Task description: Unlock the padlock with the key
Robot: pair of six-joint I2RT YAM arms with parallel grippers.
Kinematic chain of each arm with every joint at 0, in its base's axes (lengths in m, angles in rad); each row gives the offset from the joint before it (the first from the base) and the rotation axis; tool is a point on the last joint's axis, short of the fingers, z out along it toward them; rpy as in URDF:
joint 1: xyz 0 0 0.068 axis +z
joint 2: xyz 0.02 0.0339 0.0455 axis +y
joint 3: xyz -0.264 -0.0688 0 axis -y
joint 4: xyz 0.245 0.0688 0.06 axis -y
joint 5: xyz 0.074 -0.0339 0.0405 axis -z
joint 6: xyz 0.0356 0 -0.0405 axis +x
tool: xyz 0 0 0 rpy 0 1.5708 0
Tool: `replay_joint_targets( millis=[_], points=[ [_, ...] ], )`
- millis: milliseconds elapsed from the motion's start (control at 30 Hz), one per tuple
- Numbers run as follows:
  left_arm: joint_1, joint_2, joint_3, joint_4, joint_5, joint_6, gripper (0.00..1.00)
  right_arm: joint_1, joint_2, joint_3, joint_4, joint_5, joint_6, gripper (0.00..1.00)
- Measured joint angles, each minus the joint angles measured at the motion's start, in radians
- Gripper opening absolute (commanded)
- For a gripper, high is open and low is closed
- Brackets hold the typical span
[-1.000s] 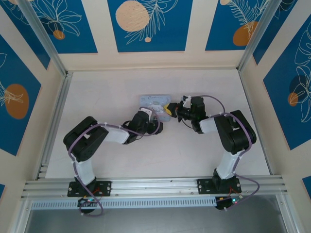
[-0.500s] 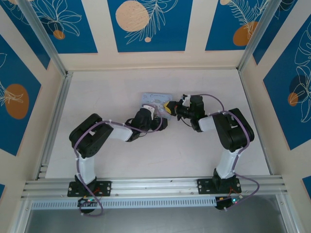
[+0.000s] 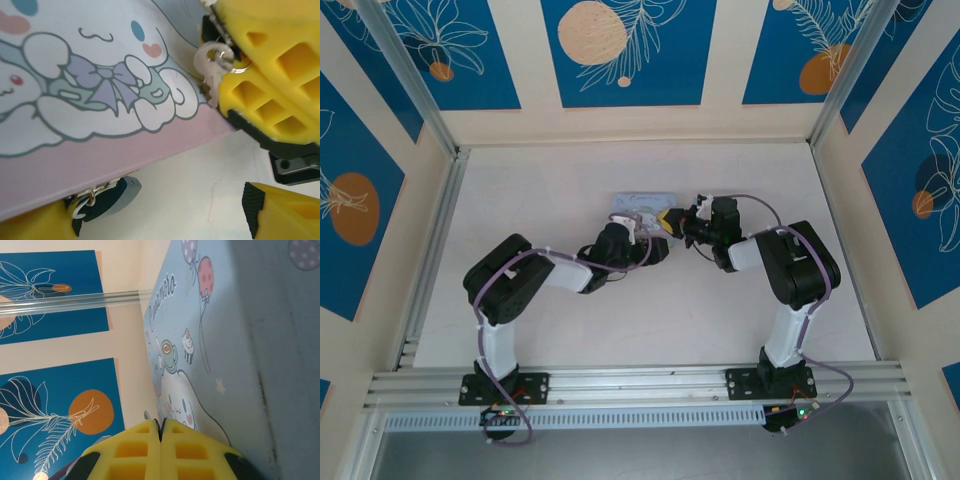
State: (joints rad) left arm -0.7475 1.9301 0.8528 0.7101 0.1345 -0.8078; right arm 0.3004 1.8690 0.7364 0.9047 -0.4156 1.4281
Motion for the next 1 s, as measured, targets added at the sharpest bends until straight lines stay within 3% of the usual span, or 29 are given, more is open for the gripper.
replay_joint_targets(
  millis=[400, 1000],
  points=[
    [-0.010, 0.057, -0.023, 0.143, -0.040, -0.112, 0.70, -0.002, 0.012, 0.000, 0.024, 0.000, 0.003, 0.00],
    [-0.085, 0.083, -0.061, 0.224, -0.279, -0.259, 0.46, -0.002, 0.020, 0.000, 0.045, -0.004, 0.005, 0.00]
  ],
)
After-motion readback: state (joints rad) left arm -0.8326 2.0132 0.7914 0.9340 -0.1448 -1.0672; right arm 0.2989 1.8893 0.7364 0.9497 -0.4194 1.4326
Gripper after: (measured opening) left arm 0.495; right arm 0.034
